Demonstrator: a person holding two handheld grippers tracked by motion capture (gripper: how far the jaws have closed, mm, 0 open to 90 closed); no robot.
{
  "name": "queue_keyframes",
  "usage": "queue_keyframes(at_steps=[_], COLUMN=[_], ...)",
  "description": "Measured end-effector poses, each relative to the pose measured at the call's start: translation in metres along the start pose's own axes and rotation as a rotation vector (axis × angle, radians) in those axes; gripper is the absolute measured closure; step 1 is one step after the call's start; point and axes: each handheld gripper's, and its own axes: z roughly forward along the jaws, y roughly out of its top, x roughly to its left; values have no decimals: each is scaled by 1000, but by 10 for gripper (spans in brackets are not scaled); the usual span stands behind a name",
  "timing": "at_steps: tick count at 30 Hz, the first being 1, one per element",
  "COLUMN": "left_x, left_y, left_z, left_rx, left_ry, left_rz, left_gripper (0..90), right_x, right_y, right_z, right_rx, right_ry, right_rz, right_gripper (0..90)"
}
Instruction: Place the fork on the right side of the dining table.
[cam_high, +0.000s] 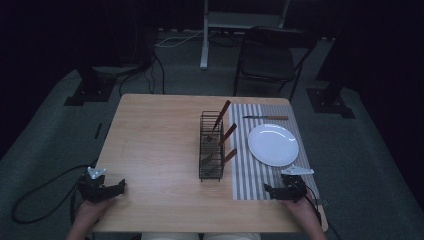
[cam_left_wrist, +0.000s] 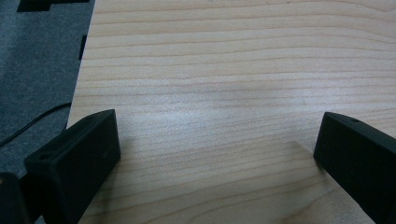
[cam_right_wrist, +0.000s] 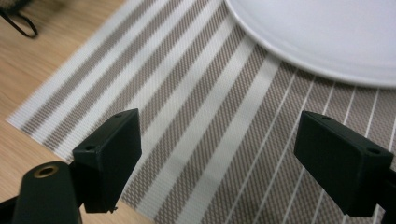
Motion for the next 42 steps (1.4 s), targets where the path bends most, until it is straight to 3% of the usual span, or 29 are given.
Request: queue_keyframes(at_steps=[10,24,31,42], left_x=[0,0,0,0], left_y=[0,0,0,0], left_z=[0,0,0,0], left_rx=[0,-1,-2,-1], left_ry=[-3,-3,-3,-3], left_rz=[3,3,2,3], left_gripper=[7,8,8,8], right_x=[2,6,4,1], right_y=[23,63,87,116], right_z=[1,18,29,35], right_rx=[-28,-38,-60,-85], right_ry=[21,29,70,88], right_rz=[-13,-60,-69,-72], right_gripper=[153,171,171,172])
